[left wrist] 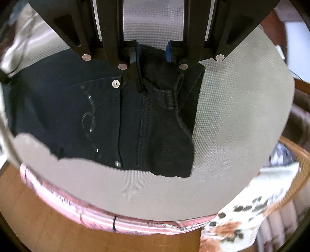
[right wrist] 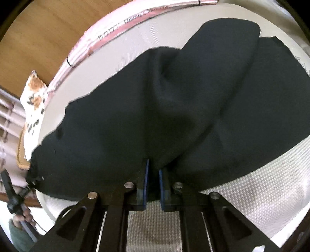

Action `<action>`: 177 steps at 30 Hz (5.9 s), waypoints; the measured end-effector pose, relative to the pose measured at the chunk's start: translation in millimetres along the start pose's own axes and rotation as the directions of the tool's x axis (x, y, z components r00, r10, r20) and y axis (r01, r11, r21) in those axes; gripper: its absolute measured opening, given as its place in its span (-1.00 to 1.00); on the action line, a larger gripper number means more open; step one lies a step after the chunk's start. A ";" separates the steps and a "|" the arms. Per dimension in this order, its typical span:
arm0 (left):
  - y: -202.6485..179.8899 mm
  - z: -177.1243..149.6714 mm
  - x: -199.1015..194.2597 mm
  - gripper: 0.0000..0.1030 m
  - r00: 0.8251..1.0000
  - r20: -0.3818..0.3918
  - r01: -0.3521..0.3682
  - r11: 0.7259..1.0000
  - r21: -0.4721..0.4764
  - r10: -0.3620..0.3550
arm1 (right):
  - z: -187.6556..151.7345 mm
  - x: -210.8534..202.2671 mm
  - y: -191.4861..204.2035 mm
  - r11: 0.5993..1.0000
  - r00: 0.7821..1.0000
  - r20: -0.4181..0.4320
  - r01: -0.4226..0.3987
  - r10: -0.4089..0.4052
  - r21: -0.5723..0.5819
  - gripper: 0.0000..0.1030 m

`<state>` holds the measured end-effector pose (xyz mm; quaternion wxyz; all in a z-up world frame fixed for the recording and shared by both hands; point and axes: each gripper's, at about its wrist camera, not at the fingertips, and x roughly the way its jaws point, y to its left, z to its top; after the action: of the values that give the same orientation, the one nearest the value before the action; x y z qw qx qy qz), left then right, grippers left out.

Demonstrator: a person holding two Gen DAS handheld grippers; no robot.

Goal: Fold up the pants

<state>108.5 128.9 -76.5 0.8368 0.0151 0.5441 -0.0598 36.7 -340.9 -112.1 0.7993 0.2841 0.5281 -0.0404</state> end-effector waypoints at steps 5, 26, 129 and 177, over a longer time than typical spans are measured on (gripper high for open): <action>-4.2 -0.5 5.6 -0.55 0.999 0.018 -0.049 0.999 0.019 0.048 | 5.7 0.0 -9.9 0.995 0.995 -0.029 -0.092 0.093 0.047 -0.60; -82.9 -8.3 -94.0 -0.23 0.977 0.201 0.029 0.976 0.215 -0.074 | 83.4 -54.0 -143.0 0.924 0.965 0.157 -0.250 0.212 0.289 -0.09; -381.2 -49.6 -4.0 -0.79 0.912 -0.110 0.321 0.522 0.790 -0.395 | 68.2 -127.3 -256.1 0.889 0.940 0.254 0.092 -0.226 0.449 -0.92; -345.9 -23.2 -21.1 0.03 0.823 -0.140 0.478 0.537 0.695 -0.551 | 11.6 -80.6 -74.8 0.996 0.994 0.098 0.052 -0.045 -0.077 -0.50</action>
<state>38.6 -210.6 -53.0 0.7351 0.1692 0.4180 -0.5062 -16.4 -428.1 -69.8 0.8332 0.2367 0.4971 -0.0522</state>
